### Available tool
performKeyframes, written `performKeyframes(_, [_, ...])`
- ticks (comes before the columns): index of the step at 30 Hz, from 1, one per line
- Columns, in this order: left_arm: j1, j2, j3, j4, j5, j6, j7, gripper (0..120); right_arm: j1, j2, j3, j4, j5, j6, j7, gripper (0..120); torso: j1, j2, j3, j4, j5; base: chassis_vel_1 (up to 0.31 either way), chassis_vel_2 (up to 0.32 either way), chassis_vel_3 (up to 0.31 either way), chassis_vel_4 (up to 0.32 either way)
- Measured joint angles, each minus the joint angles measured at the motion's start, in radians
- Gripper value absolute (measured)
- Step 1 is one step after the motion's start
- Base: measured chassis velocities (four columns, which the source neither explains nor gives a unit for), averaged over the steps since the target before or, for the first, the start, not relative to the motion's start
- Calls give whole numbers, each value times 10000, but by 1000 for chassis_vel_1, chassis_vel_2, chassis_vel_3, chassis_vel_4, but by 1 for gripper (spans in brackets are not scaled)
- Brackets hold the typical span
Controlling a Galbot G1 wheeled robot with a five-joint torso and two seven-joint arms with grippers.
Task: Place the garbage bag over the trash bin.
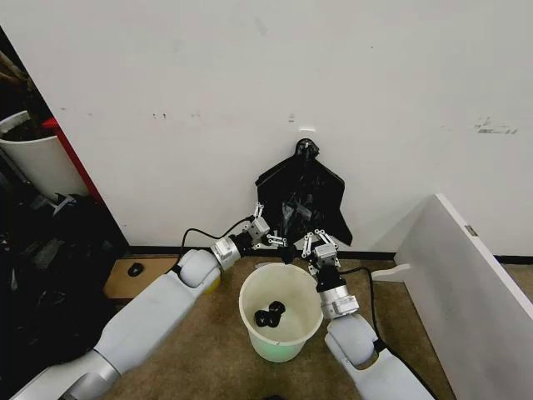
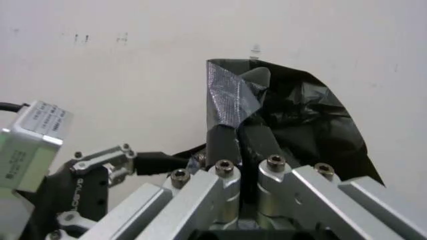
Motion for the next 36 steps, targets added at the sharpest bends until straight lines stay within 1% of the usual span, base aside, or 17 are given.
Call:
performKeyframes(2, [26, -61, -11, 9, -30, 12, -17, 61, 0, -8, -6, 0, -17, 6, -2, 0, 0, 0, 0, -2, 0, 0, 0, 0, 0])
performKeyframes(3, [26, -61, -11, 9, -30, 12, -17, 61, 0, -8, -6, 0, -17, 6, -2, 0, 0, 0, 0, -2, 0, 0, 0, 0, 0])
performKeyframes(4, [49, -75, -13, 4, -82, 26, -23, 57, 0, -8, -6, 0, -27, 10, -3, 0, 0, 0, 0, -2, 0, 0, 0, 0, 0])
performKeyframes(10, [164, -82, -32, -58, -383, 53, -108, 31, -16, 10, 1, -58, -91, 88, -3, 0, 0, 0, 0, -1, -1, 0, 0, 0, 0])
performKeyframes(11, [164, -82, -32, -58, -383, 53, -108, 31, -16, 10, 1, -58, -91, 88, -3, 0, 0, 0, 0, -1, -1, 0, 0, 0, 0])
performKeyframes(12, [174, -83, -47, -65, -429, 53, -149, 28, -19, 8, 5, -66, -94, 95, -2, 0, 0, 0, 0, -1, -1, 0, 0, 0, 0])
performKeyframes(16, [278, -159, -279, -198, -530, 28, -398, 11, -21, -2, 22, -142, -135, 133, 5, 0, 0, 0, 0, -1, 0, 0, 0, 0, 0])
performKeyframes(17, [278, -159, -279, -198, -530, 28, -398, 11, -21, -2, 22, -142, -135, 133, 5, 0, 0, 0, 0, -1, 0, 0, 0, 0, 0])
performKeyframes(18, [339, -193, -386, -296, -570, 6, -477, 5, -25, 4, 24, -174, -154, 144, 7, 0, 0, 0, 0, -1, -1, 0, 0, 0, 0])
performKeyframes(20, [505, -294, -674, -580, -720, -67, -644, 0, -31, 17, 36, -298, -206, 184, 17, 0, 0, 0, 0, -1, 0, 0, 0, 0, 0])
performKeyframes(25, [1223, -620, -1634, -1620, -1554, -92, -780, 0, -50, 54, 101, -711, -441, 341, 80, 0, 0, 0, -1, -1, 1, 0, 0, 0, 0])
performKeyframes(26, [1223, -620, -1634, -1620, -1554, -92, -780, 0, -50, 54, 101, -711, -441, 341, 80, 0, 0, 0, -1, -1, 1, 0, 0, 0, 0])
performKeyframes(29, [1655, -792, -2076, -2149, -2215, -55, -842, 0, -82, 72, 117, -829, -540, 378, 156, 0, 0, 0, -1, -2, -1, 0, 0, 0, 0])
performKeyframes(31, [2242, -1012, -2612, -2787, -2911, -13, -999, 0, -142, 89, 118, -857, -637, 390, 314, 0, 0, 1, -1, -1, 0, 0, 0, 0, 0])
performKeyframes(32, [2669, -1114, -2800, -3166, -3265, -9, -1139, 0, -220, 84, 119, -822, -719, 389, 506, 0, 0, 0, -1, 3, 1, 0, 0, 0, 0])
performKeyframes(33, [2669, -1114, -2800, -3166, -3265, -9, -1139, 0, -220, 84, 119, -822, -719, 389, 506, 0, 0, 0, -1, 3, 1, 0, 0, 0, 0])
performKeyframes(36, [3535, -1214, -3027, -4035, -3869, 0, -1400, 0, -567, -47, 82, -447, -876, 171, 1163, 0, -1, 1, -2, -1, 0, 0, 0, 0, 0])
